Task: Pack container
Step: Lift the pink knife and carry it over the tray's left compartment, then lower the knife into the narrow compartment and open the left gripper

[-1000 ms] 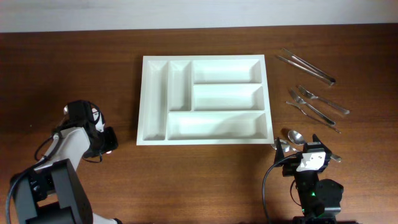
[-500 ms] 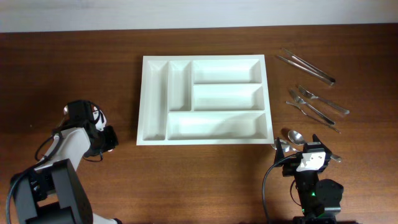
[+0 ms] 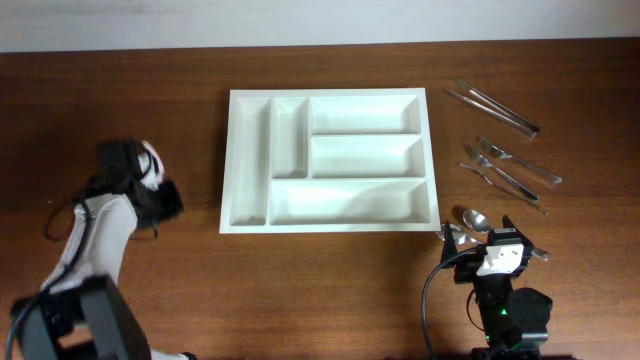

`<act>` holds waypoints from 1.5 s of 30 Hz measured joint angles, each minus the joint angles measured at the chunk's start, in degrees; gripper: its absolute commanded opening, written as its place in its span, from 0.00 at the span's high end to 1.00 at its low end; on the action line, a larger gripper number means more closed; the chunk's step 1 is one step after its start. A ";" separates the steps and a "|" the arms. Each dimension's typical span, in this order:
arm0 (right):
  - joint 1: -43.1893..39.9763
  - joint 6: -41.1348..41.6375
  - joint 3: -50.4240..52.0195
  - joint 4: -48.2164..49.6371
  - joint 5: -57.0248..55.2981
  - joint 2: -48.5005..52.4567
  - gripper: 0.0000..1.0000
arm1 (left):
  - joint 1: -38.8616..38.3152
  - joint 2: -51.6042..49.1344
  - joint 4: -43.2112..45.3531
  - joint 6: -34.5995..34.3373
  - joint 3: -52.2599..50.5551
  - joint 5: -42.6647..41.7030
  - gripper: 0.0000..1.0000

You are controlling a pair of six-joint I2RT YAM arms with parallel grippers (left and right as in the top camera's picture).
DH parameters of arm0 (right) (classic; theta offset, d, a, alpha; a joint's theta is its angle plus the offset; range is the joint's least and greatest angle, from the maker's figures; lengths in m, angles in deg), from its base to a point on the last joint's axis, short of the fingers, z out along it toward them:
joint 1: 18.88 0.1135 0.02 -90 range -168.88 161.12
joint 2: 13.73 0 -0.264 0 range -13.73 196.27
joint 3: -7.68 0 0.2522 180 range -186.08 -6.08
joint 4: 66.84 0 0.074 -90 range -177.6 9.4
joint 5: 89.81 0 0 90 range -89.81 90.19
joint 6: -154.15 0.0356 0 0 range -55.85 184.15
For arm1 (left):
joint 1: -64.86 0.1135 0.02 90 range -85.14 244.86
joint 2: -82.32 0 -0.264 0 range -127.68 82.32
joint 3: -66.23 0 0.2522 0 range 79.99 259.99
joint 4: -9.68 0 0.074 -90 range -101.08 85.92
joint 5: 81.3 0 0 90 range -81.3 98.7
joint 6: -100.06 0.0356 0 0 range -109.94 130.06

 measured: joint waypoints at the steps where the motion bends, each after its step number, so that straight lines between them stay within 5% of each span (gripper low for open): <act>1: 0.00 0.00 0.00 0.00 0.00 0.00 0.01 | -0.98 2.01 0.20 0.02 1.90 -0.50 0.87; 10: 0.00 0.00 0.00 0.00 0.00 0.00 0.01 | -16.68 5.22 10.29 -0.68 10.47 -6.14 0.86; 19: 0.00 0.00 0.00 0.00 0.00 0.00 0.01 | -30.58 -7.63 12.87 -4.68 21.05 -8.26 0.86; 33: 0.00 0.02 0.00 0.00 0.00 0.00 0.01 | -32.52 -15.04 6.38 -8.39 22.10 -3.21 0.86; 34: 0.00 0.00 0.00 0.00 0.00 0.00 0.01 | -32.52 -15.45 6.43 -8.52 22.14 -3.08 0.83; 35: 0.00 0.00 0.00 0.00 0.00 0.00 0.01 | -32.52 -16.00 6.47 -8.63 22.18 -3.06 0.68; 36: 0.00 0.02 0.00 0.00 0.00 0.00 0.01 | -32.52 -16.63 6.49 -8.76 22.18 -3.04 0.40; 37: 0.00 0.00 0.00 0.00 0.00 0.00 0.01 | -32.52 -17.16 6.51 -9.14 22.18 -3.02 0.28; 45: 0.00 0.02 0.00 0.00 0.00 0.00 0.01 | -32.09 -17.88 1.05 -8.98 28.06 -2.16 0.05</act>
